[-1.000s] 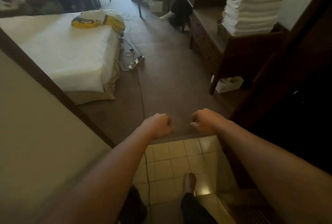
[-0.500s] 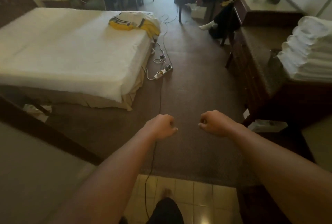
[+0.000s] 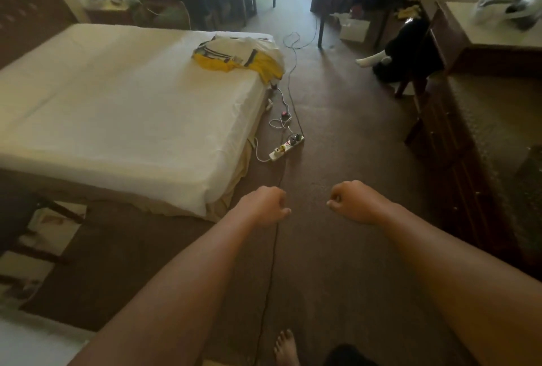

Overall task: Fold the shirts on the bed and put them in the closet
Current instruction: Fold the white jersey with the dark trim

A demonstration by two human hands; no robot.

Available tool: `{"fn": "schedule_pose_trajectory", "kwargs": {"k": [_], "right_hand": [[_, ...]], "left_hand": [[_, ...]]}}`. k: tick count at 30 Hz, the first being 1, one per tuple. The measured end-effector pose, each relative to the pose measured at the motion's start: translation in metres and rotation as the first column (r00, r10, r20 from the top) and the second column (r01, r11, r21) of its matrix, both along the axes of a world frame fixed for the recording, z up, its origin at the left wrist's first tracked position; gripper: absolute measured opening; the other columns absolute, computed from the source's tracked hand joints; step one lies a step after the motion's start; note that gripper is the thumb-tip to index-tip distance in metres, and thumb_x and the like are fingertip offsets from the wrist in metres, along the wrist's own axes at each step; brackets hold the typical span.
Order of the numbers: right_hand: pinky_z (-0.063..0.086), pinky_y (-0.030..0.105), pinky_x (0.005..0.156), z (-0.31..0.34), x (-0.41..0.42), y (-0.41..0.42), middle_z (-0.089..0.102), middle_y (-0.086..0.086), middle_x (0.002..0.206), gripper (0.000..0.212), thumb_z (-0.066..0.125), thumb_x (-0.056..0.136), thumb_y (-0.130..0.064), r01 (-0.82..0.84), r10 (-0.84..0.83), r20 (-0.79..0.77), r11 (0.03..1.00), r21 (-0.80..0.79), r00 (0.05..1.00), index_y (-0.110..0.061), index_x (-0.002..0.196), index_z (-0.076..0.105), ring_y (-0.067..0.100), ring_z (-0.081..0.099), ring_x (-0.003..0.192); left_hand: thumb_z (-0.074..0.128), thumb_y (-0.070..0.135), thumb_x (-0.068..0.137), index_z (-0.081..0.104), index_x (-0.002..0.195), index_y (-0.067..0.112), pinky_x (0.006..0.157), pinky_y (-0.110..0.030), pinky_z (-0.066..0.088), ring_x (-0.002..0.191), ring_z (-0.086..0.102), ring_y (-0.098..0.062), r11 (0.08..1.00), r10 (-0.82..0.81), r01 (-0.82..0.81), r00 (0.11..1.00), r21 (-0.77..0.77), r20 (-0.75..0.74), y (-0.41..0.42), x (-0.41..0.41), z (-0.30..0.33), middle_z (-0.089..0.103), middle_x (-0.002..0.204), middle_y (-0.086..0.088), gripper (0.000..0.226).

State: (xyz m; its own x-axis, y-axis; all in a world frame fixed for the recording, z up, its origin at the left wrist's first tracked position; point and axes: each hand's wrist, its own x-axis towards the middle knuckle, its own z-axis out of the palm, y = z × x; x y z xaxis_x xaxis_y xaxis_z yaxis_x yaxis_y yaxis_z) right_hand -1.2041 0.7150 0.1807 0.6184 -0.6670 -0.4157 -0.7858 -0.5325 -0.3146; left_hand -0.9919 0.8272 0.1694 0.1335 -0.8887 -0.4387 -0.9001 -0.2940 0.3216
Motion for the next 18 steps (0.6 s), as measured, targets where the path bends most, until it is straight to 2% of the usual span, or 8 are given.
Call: {"fn": "schedule_pose_trajectory", "kwargs": {"k": [5, 10, 16, 18], "right_hand": [[0.059, 0.045, 0.080, -0.005, 0.060, -0.092, 0.067, -0.001, 0.092, 0.020, 0.057, 0.097, -0.036, -0.024, 0.024, 0.003, 1.000, -0.015, 1.000, -0.020, 0.096, 0.070, 0.016, 0.065, 0.082], [0.059, 0.043, 0.079, -0.013, 0.119, -0.204, 0.066, 0.000, 0.095, 0.020, 0.057, 0.096, -0.036, -0.062, 0.062, -0.001, 0.997, -0.036, 0.998, -0.022, 0.096, 0.070, 0.017, 0.065, 0.082], [0.059, 0.044, 0.079, -0.007, 0.205, -0.327, 0.065, 0.003, 0.091, 0.018, 0.055, 0.096, -0.030, -0.175, 0.173, -0.061, 0.984, -0.024, 0.983, -0.019, 0.093, 0.068, 0.022, 0.066, 0.082], [0.060, 0.044, 0.075, -0.005, 0.239, -0.358, 0.066, 0.004, 0.089, 0.019, 0.053, 0.095, -0.029, -0.213, 0.212, -0.057, 0.977, -0.017, 0.976, -0.019, 0.093, 0.069, 0.023, 0.067, 0.079]], "left_hand": [[0.061, 0.047, 0.095, 0.066, 0.107, 0.023, 0.086, -0.044, 0.057, 0.097, 0.065, -0.021, 0.999, 0.036, -0.036, 0.999, -0.027, -0.004, -0.090, 0.052, -0.002, 0.067, 0.106, 0.001, 0.027], [0.061, 0.047, 0.092, 0.066, 0.097, 0.027, 0.081, -0.044, 0.057, 0.088, 0.065, -0.019, 0.995, 0.087, -0.086, 0.996, -0.059, 0.006, -0.183, 0.104, -0.006, 0.066, 0.098, 0.002, 0.022], [0.061, 0.040, 0.096, 0.068, 0.114, 0.021, 0.086, -0.037, 0.053, 0.102, 0.064, -0.021, 0.973, 0.219, -0.220, 0.976, -0.067, -0.019, -0.283, 0.164, 0.005, 0.068, 0.113, -0.003, 0.027], [0.062, 0.038, 0.096, 0.068, 0.115, 0.019, 0.085, -0.035, 0.052, 0.103, 0.064, -0.021, 0.954, 0.284, -0.289, 0.957, -0.082, -0.060, -0.306, 0.186, 0.008, 0.068, 0.113, -0.002, 0.028]]}}
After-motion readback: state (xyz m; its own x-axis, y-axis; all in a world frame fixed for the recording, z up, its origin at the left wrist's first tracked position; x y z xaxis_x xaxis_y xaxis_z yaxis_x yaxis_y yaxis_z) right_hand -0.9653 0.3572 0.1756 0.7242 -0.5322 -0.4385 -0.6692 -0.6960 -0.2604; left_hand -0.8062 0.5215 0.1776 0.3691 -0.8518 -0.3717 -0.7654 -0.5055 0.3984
